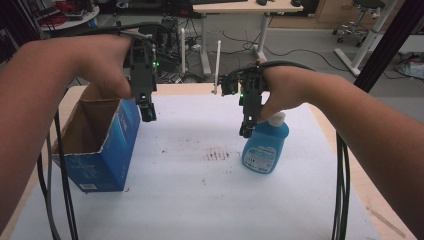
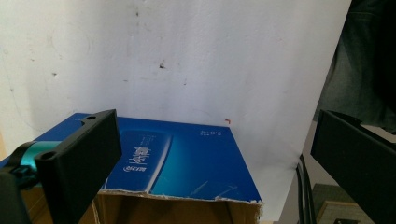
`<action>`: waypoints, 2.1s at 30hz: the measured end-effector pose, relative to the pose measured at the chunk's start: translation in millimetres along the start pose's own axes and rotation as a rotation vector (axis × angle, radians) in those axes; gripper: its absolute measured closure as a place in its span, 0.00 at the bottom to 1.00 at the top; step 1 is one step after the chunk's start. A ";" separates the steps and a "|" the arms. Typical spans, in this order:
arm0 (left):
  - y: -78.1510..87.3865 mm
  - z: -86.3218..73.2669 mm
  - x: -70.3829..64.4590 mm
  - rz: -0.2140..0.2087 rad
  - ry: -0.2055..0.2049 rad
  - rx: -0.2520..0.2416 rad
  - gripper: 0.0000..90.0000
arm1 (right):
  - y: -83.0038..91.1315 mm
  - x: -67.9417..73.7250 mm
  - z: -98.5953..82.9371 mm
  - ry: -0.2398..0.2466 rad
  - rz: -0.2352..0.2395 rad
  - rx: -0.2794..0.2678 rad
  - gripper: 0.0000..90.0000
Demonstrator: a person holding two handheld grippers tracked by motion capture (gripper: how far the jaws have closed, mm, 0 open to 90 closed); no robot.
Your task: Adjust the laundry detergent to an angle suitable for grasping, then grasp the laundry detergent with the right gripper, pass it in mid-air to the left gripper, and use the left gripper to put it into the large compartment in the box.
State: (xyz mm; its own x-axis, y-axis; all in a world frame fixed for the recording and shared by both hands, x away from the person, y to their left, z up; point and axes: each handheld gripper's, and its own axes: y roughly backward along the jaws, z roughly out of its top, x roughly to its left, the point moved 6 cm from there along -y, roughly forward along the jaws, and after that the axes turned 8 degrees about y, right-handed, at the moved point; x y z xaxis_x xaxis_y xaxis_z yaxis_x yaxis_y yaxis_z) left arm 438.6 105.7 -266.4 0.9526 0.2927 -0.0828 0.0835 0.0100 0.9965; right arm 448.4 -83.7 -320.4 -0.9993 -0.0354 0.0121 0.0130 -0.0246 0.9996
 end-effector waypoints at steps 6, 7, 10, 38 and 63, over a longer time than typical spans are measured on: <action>-0.3 2.2 -0.9 0.001 0.005 -0.002 0.02 | -0.4 0.2 -3.4 -0.006 -0.001 -0.001 0.01; 0.4 1.7 -1.7 0.002 0.010 0.000 0.02 | -1.1 0.4 -4.4 -0.006 0.001 0.001 0.01; 2.1 0.8 -2.9 0.000 0.009 -0.007 0.02 | -1.7 1.5 -4.4 0.006 0.001 0.009 0.01; 2.4 6.8 -8.8 0.007 0.008 0.005 0.02 | -5.6 3.7 -10.1 0.002 -0.011 -0.036 0.01; 6.7 -1.8 -16.3 0.029 0.007 -0.002 0.02 | 24.9 -26.5 -13.2 -0.364 -0.208 -0.532 0.01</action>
State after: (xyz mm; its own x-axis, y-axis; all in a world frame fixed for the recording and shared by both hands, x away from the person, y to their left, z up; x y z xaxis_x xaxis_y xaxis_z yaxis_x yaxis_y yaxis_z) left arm 423.1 102.7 -258.3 0.9524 0.3000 -0.0539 0.0554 0.0034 0.9985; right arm 475.7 -96.6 -296.2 -0.9296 0.3600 -0.0787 -0.2590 -0.4864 0.8345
